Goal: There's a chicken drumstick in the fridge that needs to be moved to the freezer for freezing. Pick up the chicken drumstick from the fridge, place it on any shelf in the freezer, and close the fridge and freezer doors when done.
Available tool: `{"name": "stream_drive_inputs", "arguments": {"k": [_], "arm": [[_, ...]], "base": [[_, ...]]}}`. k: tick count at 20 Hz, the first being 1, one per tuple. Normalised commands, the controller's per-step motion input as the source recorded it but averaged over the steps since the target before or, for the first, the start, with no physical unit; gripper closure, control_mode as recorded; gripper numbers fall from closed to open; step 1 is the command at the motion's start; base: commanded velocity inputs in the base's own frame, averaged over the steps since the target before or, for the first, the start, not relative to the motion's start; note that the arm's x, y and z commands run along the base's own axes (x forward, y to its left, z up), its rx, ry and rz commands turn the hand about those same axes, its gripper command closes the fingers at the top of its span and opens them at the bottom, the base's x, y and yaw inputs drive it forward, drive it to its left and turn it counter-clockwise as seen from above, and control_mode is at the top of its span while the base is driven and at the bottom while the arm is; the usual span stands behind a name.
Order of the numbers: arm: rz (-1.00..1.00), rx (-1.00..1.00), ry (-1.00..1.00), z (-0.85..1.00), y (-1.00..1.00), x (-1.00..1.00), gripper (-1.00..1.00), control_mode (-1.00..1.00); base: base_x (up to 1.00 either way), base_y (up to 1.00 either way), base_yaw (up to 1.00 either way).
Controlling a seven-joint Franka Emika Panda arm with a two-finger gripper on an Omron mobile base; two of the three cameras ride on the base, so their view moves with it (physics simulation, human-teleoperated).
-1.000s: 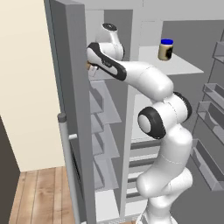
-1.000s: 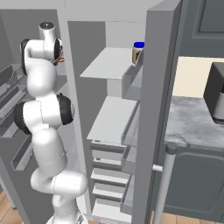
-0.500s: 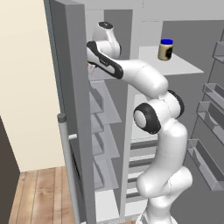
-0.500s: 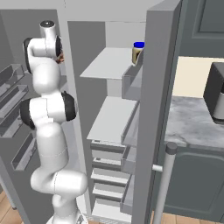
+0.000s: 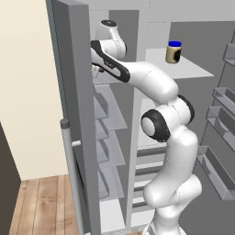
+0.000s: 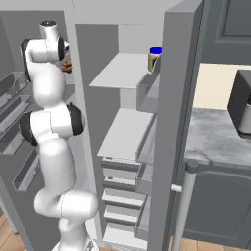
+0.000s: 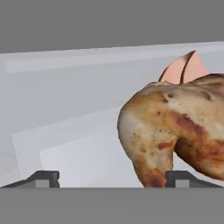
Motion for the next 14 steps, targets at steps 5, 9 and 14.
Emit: {"name": "stream_drive_inputs", "arguments": {"k": [5, 9, 14], "arm": [[0.00, 0.00, -0.08, 0.00, -0.03, -0.61, -1.00, -1.00], [0.00, 0.00, -0.05, -0.23, -0.01, -0.78, -1.00, -1.00], [0.00, 0.00, -0.04, -0.30, -0.04, -0.93, -1.00, -1.00]], "base": [[0.00, 0.00, 0.00], [0.00, 0.00, 0.00], [0.00, 0.00, 0.00]]}}
